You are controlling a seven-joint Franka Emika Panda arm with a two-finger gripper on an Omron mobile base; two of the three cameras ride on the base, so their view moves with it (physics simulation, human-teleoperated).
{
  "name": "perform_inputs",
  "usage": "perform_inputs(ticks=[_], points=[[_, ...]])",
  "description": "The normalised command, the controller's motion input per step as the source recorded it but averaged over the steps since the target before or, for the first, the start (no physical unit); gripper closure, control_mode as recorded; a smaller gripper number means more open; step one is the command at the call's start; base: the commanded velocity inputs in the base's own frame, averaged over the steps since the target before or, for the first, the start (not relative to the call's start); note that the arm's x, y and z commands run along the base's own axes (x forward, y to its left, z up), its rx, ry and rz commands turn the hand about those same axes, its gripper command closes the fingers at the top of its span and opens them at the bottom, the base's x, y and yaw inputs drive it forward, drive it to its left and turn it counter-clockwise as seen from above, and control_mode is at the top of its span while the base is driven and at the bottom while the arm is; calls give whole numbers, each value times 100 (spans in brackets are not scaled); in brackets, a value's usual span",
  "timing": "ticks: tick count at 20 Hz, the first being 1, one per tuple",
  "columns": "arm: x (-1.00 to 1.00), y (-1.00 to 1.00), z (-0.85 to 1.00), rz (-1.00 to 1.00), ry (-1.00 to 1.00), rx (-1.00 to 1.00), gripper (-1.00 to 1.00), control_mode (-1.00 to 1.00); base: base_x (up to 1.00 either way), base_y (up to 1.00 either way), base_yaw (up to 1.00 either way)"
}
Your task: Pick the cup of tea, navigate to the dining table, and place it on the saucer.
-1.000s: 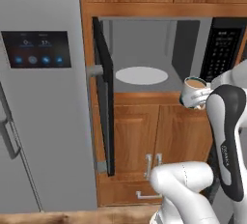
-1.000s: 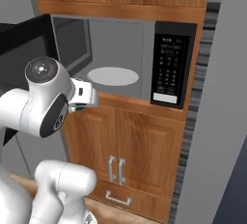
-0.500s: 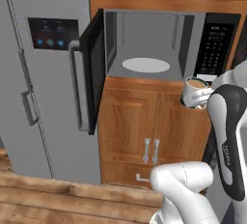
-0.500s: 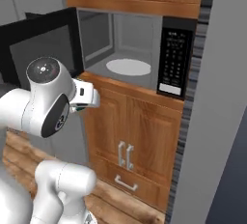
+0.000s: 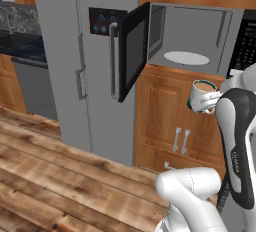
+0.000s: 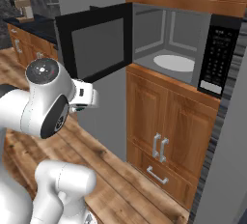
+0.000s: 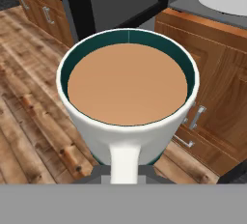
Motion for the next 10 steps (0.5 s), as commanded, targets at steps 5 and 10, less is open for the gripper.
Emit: perform_inputs(ticks=[5,10], points=[[0,0,0,0,0,0,100,100,-71,-4,52],[0,0,0,0,0,0,100,100,-66,0,54]])
